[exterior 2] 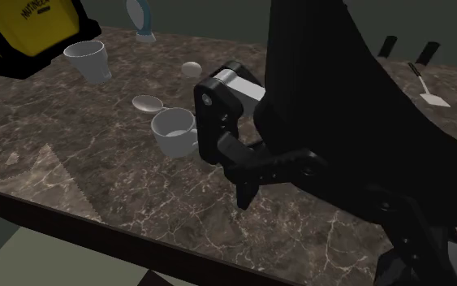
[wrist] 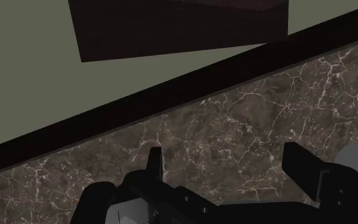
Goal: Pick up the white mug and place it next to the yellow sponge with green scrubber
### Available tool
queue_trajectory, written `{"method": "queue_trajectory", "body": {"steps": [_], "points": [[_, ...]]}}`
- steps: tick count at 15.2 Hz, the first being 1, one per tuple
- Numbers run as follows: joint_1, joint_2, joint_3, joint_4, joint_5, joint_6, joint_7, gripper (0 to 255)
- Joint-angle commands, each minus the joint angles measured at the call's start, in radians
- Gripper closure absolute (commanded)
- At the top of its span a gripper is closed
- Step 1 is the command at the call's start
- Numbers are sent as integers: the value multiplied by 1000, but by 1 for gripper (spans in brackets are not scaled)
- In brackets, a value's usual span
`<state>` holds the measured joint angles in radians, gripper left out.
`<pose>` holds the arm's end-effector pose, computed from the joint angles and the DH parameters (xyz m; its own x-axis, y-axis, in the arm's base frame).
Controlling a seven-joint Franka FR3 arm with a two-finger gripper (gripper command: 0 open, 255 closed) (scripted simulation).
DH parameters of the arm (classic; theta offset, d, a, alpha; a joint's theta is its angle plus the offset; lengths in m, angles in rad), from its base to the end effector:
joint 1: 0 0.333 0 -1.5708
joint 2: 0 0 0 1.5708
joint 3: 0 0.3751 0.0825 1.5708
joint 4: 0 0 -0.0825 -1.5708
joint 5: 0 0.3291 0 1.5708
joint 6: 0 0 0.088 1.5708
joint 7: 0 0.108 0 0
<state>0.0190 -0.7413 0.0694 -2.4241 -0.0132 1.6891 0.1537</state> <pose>0.2315 0.0277 0.6026 0.9966 -0.0813 0.0141 -0.0820 -0.9949 0.0584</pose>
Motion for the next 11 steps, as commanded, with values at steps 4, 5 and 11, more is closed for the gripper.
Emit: {"method": "queue_trajectory", "body": {"steps": [4, 5, 11], "points": [[18, 63, 56, 5, 33, 54, 67, 0], [24, 87, 74, 9, 43, 72, 89, 0], [49, 250, 183, 62, 82, 176, 223, 0]]}}
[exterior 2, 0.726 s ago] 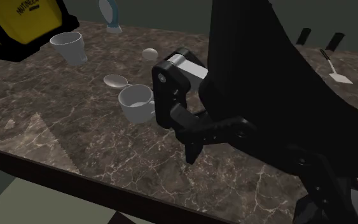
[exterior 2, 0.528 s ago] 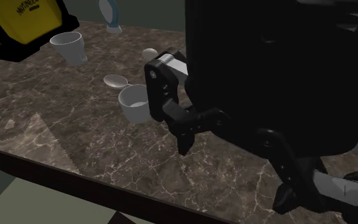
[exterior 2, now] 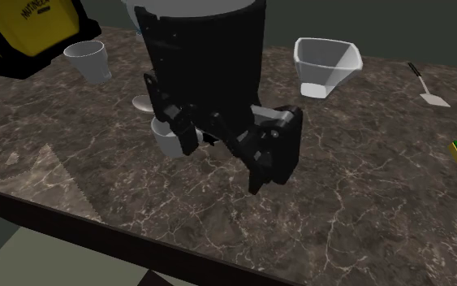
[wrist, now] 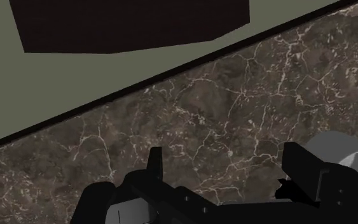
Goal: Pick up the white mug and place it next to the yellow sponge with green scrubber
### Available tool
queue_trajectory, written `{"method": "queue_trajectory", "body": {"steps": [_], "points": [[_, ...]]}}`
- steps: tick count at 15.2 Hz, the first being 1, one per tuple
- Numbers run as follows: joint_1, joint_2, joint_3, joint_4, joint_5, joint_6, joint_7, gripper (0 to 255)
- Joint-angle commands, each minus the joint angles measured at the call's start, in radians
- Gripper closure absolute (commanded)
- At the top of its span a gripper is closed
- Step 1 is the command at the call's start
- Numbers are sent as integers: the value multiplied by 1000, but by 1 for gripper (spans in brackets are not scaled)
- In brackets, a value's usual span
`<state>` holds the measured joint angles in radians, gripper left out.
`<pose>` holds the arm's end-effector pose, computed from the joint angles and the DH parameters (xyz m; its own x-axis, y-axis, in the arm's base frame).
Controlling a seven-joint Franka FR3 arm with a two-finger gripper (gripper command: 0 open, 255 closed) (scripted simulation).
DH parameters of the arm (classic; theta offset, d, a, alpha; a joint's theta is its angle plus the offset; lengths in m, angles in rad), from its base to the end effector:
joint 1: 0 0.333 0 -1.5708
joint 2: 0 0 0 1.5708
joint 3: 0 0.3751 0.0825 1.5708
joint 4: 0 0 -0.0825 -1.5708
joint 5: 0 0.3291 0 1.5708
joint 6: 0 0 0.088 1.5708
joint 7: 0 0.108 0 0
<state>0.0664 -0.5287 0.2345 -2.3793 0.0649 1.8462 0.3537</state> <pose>0.2914 0.1154 0.5727 0.9947 -0.1026 0.0053 -0.1028 -0.9931 0.0570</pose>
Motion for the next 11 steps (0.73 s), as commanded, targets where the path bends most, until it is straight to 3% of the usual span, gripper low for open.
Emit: {"method": "queue_trajectory", "body": {"steps": [1, 11], "points": [[4, 67, 35, 31, 6, 35, 45, 0], [27, 414, 191, 232, -54, 161, 291, 0]]}}
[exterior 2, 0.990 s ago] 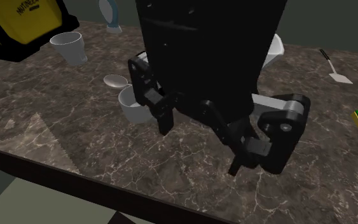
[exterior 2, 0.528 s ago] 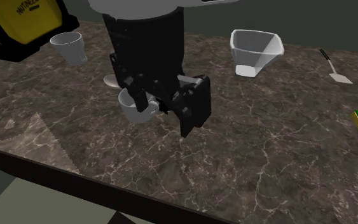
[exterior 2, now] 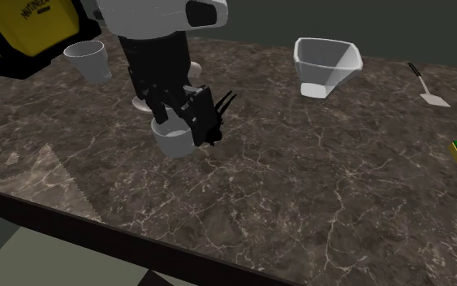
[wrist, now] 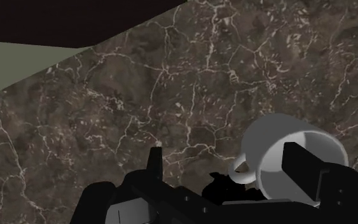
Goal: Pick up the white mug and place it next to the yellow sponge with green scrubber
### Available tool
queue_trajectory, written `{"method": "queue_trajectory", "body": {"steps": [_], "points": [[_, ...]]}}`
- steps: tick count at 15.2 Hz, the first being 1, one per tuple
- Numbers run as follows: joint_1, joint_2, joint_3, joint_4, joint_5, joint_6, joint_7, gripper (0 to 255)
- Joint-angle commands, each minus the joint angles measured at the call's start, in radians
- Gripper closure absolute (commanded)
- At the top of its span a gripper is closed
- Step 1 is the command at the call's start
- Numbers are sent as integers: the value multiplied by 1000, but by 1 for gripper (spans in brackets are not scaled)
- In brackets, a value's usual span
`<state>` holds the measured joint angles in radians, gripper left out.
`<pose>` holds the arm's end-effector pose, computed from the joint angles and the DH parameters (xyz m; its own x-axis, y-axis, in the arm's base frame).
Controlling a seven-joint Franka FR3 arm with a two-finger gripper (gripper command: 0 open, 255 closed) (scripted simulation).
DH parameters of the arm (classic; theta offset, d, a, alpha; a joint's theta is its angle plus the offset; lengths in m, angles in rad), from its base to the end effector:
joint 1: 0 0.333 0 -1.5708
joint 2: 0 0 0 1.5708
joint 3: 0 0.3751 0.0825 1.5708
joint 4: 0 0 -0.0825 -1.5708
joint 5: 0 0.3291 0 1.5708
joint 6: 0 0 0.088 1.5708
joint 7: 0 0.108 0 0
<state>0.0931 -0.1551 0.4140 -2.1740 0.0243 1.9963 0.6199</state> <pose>0.3824 0.2261 0.5320 0.9917 -0.1285 -0.0050 -0.1281 -0.9903 0.0532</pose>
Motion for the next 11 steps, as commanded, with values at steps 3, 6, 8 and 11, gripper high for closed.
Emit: {"method": "queue_trajectory", "body": {"steps": [3, 6, 8, 11], "points": [[17, 159, 43, 112, -62, 29, 105, 0], [45, 281, 62, 210, -120, 35, 184, 0], [71, 364, 66, 282, -159, 32, 233, 0], [119, 489, 64, 404, -214, 17, 297, 0]]}}
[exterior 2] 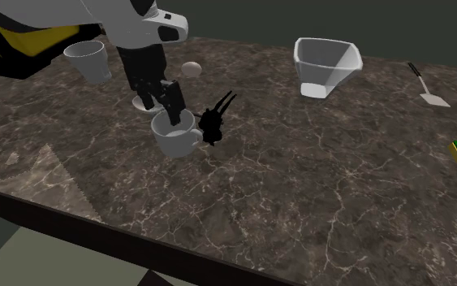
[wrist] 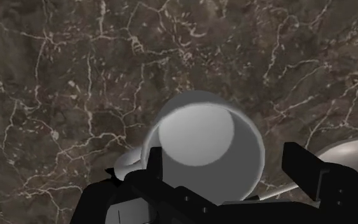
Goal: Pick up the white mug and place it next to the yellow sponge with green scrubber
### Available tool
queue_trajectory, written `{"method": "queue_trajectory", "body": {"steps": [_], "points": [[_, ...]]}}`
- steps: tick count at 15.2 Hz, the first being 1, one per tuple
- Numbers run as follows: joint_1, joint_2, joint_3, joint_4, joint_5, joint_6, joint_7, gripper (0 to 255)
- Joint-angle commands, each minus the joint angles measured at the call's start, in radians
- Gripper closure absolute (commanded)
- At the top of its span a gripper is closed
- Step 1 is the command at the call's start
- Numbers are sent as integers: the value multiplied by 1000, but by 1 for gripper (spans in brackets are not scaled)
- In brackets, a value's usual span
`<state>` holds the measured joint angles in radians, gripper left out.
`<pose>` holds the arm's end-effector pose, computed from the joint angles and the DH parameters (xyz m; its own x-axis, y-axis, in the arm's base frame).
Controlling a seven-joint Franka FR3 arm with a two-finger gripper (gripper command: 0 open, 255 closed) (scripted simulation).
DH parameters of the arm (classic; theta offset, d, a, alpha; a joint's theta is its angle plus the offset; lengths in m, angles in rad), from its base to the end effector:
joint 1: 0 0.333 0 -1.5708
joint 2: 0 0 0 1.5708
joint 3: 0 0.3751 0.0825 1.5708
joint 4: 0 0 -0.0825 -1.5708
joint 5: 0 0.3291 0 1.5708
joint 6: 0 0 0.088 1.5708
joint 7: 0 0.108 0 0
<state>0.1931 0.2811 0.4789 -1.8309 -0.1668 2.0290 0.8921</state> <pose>0.4790 0.3336 0.4727 0.9877 -0.1552 -0.0166 -0.1542 -0.9868 0.0486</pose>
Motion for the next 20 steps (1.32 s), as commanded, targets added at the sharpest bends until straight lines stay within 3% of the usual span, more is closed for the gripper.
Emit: {"method": "queue_trajectory", "body": {"steps": [1, 3, 10, 18, 19, 20], "points": [[37, 94, -4, 105, -40, -23, 43, 0], [58, 140, -10, 155, -56, -33, 61, 0], [62, 176, -23, 103, -79, 53, 75, 0], [62, 176, -23, 103, -79, 52, 75, 0], [62, 176, -23, 103, -79, 52, 75, 255], [62, 176, -23, 103, -79, 52, 75, 255]]}}
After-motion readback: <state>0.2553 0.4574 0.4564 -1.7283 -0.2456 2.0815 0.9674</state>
